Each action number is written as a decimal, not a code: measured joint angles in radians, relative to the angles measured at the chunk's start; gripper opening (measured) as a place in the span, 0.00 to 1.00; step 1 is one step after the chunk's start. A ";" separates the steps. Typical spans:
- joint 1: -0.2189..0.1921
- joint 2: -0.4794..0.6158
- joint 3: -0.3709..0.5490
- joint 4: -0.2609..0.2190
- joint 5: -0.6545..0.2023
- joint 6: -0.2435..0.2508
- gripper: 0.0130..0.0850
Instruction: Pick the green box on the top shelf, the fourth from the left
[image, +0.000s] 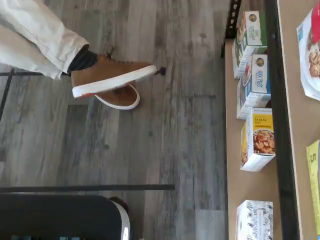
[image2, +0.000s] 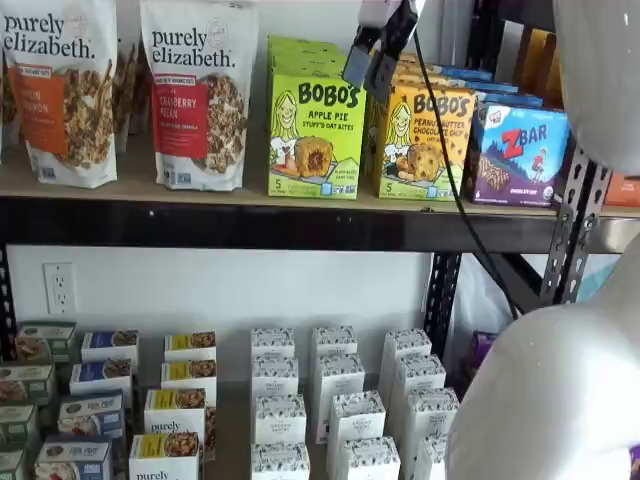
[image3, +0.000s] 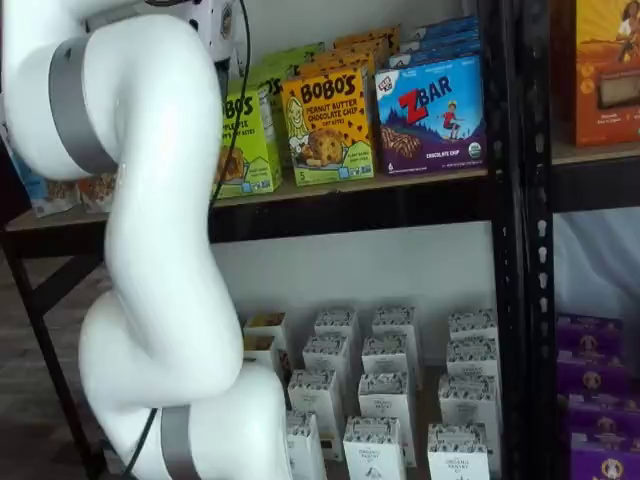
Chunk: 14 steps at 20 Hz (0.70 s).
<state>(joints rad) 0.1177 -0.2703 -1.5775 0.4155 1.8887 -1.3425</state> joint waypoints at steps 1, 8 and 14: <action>0.002 -0.005 0.007 -0.002 -0.016 0.000 1.00; 0.007 0.015 -0.021 0.001 -0.048 0.008 1.00; 0.009 -0.015 0.026 0.021 -0.142 0.006 1.00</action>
<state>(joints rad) 0.1272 -0.2855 -1.5517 0.4363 1.7465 -1.3363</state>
